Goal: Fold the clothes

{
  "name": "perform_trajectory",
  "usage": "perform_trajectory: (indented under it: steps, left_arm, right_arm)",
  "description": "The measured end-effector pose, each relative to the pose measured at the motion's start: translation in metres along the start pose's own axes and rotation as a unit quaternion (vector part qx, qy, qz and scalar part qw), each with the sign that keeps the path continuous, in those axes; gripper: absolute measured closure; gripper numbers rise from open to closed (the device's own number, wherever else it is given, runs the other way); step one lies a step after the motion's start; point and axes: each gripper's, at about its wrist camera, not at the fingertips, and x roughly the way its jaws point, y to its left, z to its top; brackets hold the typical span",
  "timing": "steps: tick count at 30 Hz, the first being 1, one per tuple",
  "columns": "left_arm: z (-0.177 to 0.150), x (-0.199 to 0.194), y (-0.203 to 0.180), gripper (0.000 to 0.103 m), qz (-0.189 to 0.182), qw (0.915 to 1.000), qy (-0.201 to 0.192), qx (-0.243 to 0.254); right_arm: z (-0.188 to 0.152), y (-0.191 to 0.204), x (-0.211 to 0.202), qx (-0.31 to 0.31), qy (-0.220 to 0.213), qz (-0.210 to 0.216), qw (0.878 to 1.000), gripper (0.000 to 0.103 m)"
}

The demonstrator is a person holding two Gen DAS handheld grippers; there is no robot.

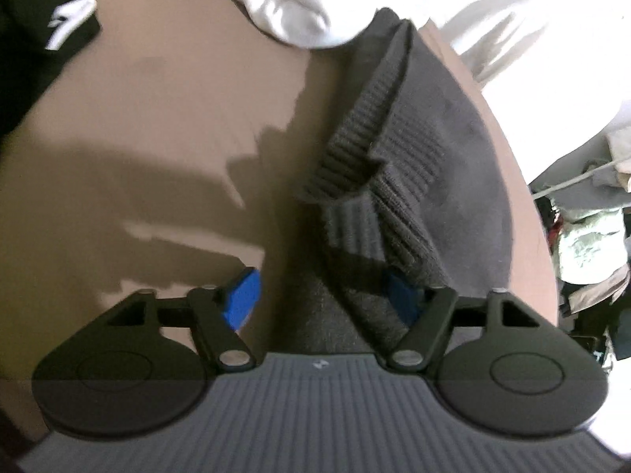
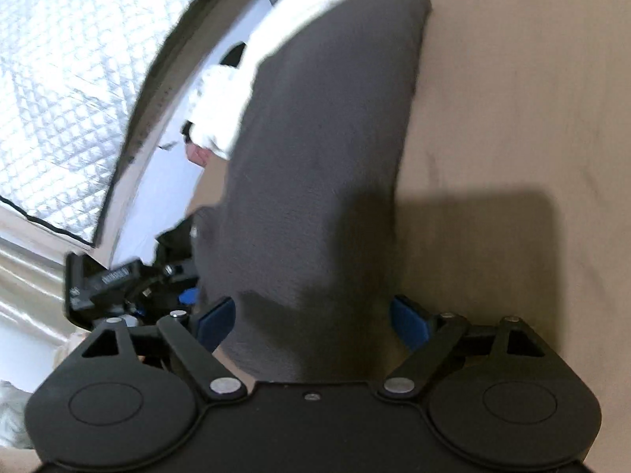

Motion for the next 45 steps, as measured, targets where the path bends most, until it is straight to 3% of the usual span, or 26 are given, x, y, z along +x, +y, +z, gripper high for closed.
perform_trajectory:
  steps: [3,7,10,14,17,20,22,23,25,29,31,34,37,40,42,45]
  left_arm:
    - [0.001,0.01,-0.009,0.021,0.013,0.9999,-0.002,0.011]
    - [-0.001,-0.002,-0.021,0.021,-0.006,0.999,-0.029,0.034]
    - [-0.007,-0.018,-0.039,0.021,0.013,0.9946,-0.065,0.08]
    - [-0.022,-0.033,-0.064,0.021,0.102,0.9813,-0.11,0.121]
    - [-0.038,-0.062,-0.082,0.021,0.063,0.9739,-0.169,0.138]
    - [-0.05,-0.073,-0.084,0.015,0.013,0.9856,-0.152,0.072]
    - [-0.056,-0.066,-0.073,0.014,-0.028,0.9922,-0.12,-0.02]
    - [-0.06,-0.061,-0.065,0.014,-0.05,0.9909,-0.103,-0.071]
    - [-0.072,-0.052,-0.053,0.014,-0.085,0.9819,-0.089,-0.144]
    - [-0.093,-0.036,-0.043,0.014,-0.115,0.9662,-0.109,-0.203]
    - [-0.102,-0.033,-0.04,0.014,-0.157,0.9491,-0.119,-0.245]
    - [-0.103,-0.026,-0.037,0.013,-0.175,0.9262,-0.163,-0.292]
    - [-0.086,-0.024,-0.042,0.011,-0.174,0.9241,-0.194,-0.28]
    - [-0.078,-0.021,-0.05,0.003,-0.193,0.918,-0.18,-0.296]
    - [-0.081,-0.016,-0.055,0.003,-0.217,0.9099,-0.153,-0.319]
    - [-0.093,-0.008,-0.064,0.003,-0.222,0.8936,-0.156,-0.358]
  right_arm:
    - [-0.001,0.007,0.012,-0.007,0.003,0.014,1.0,0.009]
    - [0.011,0.019,0.029,0.033,0.049,0.031,0.998,0.062]
    - [0.018,0.027,0.025,0.034,0.062,0.022,0.997,0.068]
    - [0.03,0.032,0.009,0.098,0.06,0.051,0.992,0.07]
    - [0.043,0.041,0.008,0.132,0.061,0.06,0.988,0.07]
    - [0.055,0.056,0.007,0.123,0.055,0.066,0.989,0.07]
    - [0.062,0.067,0.01,0.124,0.049,0.072,0.988,0.07]
    - [0.065,0.07,0.011,0.13,0.045,0.075,0.988,0.07]
    - [0.069,0.068,0.003,0.136,0.045,0.076,0.987,0.07]
    - [0.075,0.073,0.002,0.154,0.043,0.078,0.984,0.07]
    - [0.076,0.073,-0.002,0.16,0.038,0.082,0.983,0.07]
    - [0.074,0.069,-0.005,0.187,0.03,0.097,0.977,0.07]
    - [0.069,0.064,-0.004,0.221,0.018,0.113,0.969,0.07]
    - [0.062,0.06,-0.003,0.251,0.009,0.126,0.96,0.07]
    - [0.061,0.059,-0.004,0.26,0.003,0.132,0.957,0.07]
    - [0.063,0.061,-0.007,0.266,-0.006,0.142,0.954,0.07]
